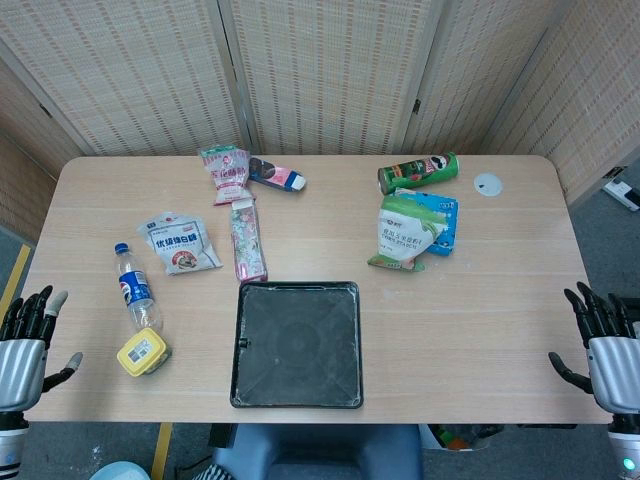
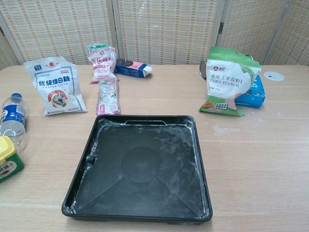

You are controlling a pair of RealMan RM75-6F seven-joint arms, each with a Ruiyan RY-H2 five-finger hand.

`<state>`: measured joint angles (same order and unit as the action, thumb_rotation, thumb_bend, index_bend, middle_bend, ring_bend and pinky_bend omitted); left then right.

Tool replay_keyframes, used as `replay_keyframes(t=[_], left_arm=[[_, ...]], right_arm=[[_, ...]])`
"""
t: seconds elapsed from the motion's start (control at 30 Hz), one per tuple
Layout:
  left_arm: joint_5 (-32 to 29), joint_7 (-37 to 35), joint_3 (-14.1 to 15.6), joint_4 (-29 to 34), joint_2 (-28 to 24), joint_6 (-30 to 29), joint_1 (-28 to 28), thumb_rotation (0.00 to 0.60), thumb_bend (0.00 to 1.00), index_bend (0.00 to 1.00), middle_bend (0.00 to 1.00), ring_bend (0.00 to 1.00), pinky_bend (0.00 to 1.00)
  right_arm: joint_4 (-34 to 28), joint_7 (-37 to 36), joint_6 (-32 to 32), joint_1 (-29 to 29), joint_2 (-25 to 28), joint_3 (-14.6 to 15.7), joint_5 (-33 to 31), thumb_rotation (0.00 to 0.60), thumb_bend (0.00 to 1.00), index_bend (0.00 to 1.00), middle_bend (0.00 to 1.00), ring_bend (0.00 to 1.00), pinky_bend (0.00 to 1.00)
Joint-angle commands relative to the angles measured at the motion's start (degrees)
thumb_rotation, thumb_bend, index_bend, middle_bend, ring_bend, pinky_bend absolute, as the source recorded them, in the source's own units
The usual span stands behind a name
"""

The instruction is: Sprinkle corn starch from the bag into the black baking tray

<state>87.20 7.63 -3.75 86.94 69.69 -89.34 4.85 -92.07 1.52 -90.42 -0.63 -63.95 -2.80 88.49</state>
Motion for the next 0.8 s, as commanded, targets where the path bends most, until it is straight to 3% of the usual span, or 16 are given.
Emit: replay_keyframes(t=[0.03,0.27,0.5,0.8], left_arm=[[-0.02,0.24,-0.19,-0.48,0.43,-0.23,0.06,0.6,0.3,0.08,0.0,0.0,0.0],[-0.02,-0.01,-0.29,-1.09,0.94,0.12,0.41,0.6,0.3,0.08,0.0,0.0,0.0],[0.48,-0.84,0.07,-1.23,0.98,-0.3,0.18,0.6,0.3,0.08,0.0,0.0,0.0],[0.11,-1.77,0.86,-1.45,0.58,-1.35,-1.33,0.6,0.3,0.09,0.0,0.0,0.0]], right_arm=[[0.18,-0.14,-0.17,-0.11,-0.18,-0.25,0.1,0.6,0.27,0.0,0.06,0.1,0.03],[-0.61,-1.42,1.07,-0.9,-0.51,-0.57,-0.03,0.6,0.26,0.0,0.05,0.1,0.05],[-1.94,-7.12,10.24,-5.77,0.45,-1.86,-2.82,0.6,0.26,0.0,0.03,0.1,0.06],[-1.47,-12.37,21.88,-15.66,0.24,-7.25,-6.64,0.6,0.26,0.0,0.05,0.12,0.08]])
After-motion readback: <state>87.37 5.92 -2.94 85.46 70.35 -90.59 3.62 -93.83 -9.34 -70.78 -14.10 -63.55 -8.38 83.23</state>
